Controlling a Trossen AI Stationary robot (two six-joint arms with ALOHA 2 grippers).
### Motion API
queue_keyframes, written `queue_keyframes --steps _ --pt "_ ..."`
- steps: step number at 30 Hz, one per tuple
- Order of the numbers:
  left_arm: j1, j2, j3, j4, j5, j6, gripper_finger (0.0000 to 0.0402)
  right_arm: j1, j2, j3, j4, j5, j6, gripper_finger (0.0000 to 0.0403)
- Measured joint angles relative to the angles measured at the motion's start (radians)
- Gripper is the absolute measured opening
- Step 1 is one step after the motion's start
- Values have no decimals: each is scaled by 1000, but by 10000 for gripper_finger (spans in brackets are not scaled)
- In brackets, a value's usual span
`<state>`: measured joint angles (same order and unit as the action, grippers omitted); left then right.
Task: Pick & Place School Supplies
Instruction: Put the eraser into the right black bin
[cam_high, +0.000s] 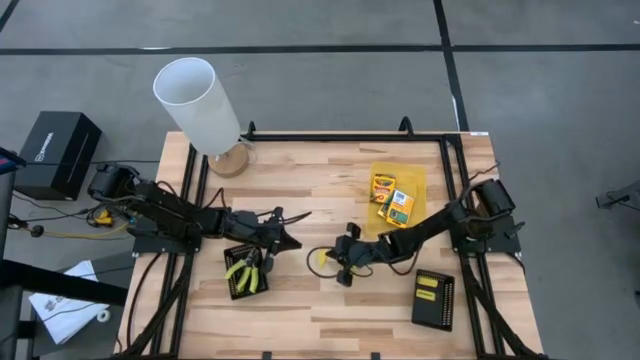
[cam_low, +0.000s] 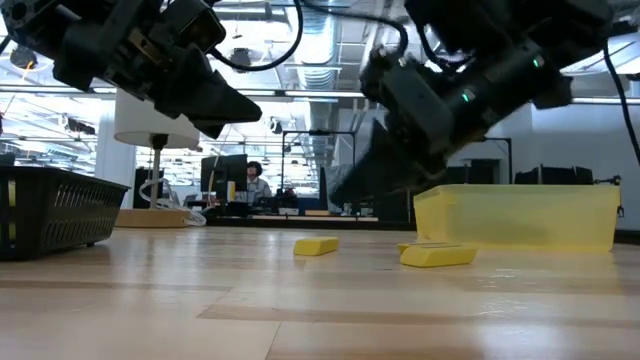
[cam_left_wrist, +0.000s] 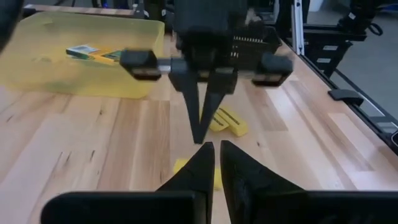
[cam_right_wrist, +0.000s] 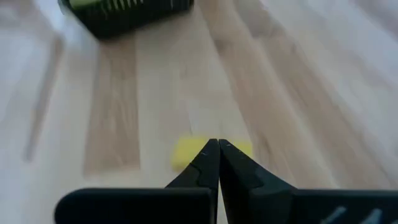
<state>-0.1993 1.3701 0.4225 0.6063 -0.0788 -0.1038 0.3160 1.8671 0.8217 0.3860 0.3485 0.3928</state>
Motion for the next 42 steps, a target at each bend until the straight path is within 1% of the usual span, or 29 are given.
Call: queue_keyframes --steps 6,14,31,42 --pt "0 0 0 3 0 2 21 -5 28 -3 23 -32 -4 0" --pt "0 0 0 4 0 2 21 -25 101 -1 127 -95 0 0" --pt "1 0 0 4 0 3 21 -30 89 22 111 -124 -26 0" --pt "4 0 0 4 1 3 21 -30 98 22 86 -139 0 0"
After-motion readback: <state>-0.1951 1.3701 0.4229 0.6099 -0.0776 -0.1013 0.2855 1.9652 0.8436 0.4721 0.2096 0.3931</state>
